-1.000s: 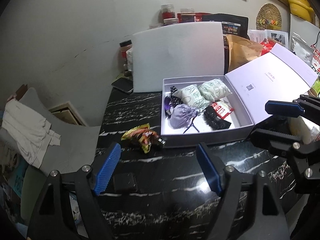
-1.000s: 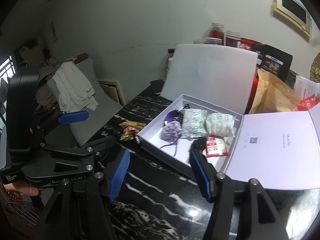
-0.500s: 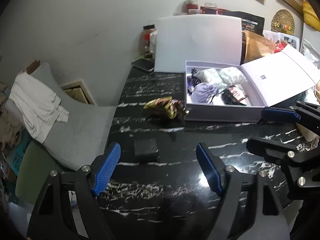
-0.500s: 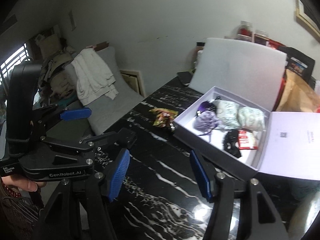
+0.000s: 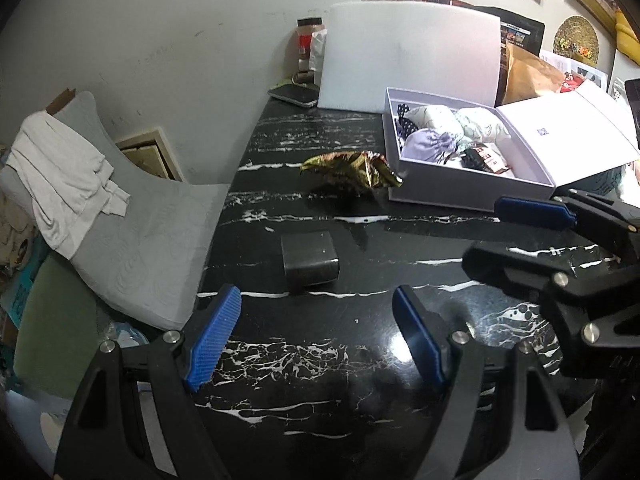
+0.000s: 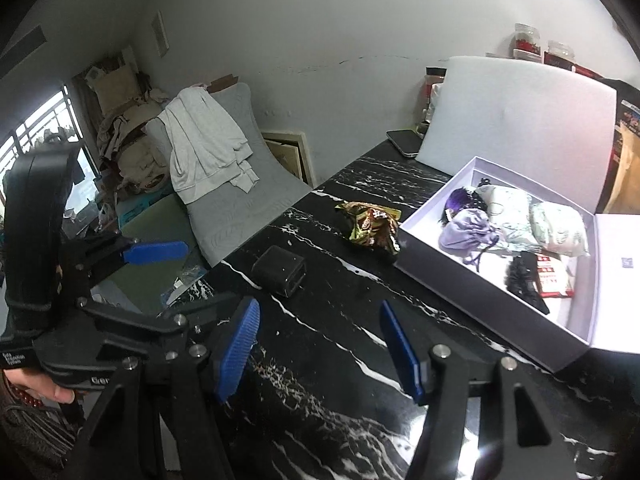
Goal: Organize objects
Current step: 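Grasp the small black square object with the left tool while the right tool grasps the gold wrapper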
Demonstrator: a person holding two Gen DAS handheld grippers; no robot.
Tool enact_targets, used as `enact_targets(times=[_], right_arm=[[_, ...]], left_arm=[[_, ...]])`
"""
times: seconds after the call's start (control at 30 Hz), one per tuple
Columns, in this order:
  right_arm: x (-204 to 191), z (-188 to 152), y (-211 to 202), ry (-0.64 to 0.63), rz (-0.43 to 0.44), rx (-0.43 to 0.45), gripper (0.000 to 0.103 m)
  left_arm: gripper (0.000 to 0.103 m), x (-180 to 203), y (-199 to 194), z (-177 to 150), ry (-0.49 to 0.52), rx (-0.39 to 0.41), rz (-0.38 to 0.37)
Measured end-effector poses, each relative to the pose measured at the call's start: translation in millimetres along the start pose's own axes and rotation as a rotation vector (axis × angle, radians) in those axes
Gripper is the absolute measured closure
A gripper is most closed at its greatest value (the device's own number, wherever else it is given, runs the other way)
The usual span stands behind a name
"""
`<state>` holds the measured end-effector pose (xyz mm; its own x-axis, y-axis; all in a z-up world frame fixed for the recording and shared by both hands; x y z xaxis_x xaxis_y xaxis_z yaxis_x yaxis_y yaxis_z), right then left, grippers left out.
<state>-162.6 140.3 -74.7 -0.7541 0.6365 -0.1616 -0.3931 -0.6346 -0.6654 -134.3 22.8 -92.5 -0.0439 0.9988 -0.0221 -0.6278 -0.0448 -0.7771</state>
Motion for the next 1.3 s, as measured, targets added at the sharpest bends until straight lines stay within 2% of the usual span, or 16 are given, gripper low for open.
enact_targets(times=[0.33, 0.5, 0.67, 1.03, 1.1, 1.2, 1.27, 1.3], right_arm=[[9.8, 7.4, 34.8, 0.017, -0.001, -0.014, 0.043], [15.8, 14.9, 56.2, 0.033, 0.01, -0.027, 0.052], [19.1, 21.9, 82.2, 0.042, 0.007, -0.046, 0.062], [26.3, 35.7, 117.6, 0.101, -0.022, -0.07, 0.071], [28.6, 36.7, 121.2, 0.112, -0.033, -0.07, 0.079], [30.4, 38.2, 124.0, 0.118, -0.039, -0.069, 0.085], [31.0, 39.7, 123.9, 0.113, -0.046, -0.062, 0.089], [31.2, 39.7, 123.1, 0.112, -0.048, -0.062, 0.092]], left_arm=[[0.026, -8.7, 54.8, 3.3, -0.027, -0.059, -0.023], [0.026, -11.7, 82.6, 6.5, 0.0, -0.092, -0.016], [0.026, -20.6, 99.4, 8.8, -0.017, -0.11, -0.023], [0.026, -34.1, 109.6, 10.6, -0.037, -0.105, -0.043], [0.027, -33.7, 109.9, 9.5, -0.045, -0.105, -0.061], [0.039, -30.7, 111.9, 8.4, -0.049, -0.111, -0.099], [0.055, -27.6, 112.2, 8.5, -0.056, -0.11, -0.132], [0.058, -24.7, 112.7, 7.7, -0.051, -0.115, -0.144]])
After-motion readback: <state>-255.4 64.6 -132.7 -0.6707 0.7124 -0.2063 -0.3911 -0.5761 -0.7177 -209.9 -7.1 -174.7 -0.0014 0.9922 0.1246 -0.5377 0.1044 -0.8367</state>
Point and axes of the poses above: each gripper's, at about its wrist camera, not at the fingertips, and y roughly the way its jaws point, x to its right, z to its top, the point moved 10 cm from there along y, roughly the way its jaws point, and after that the axes turned 1 degree about -z, right-handed, at the moved point
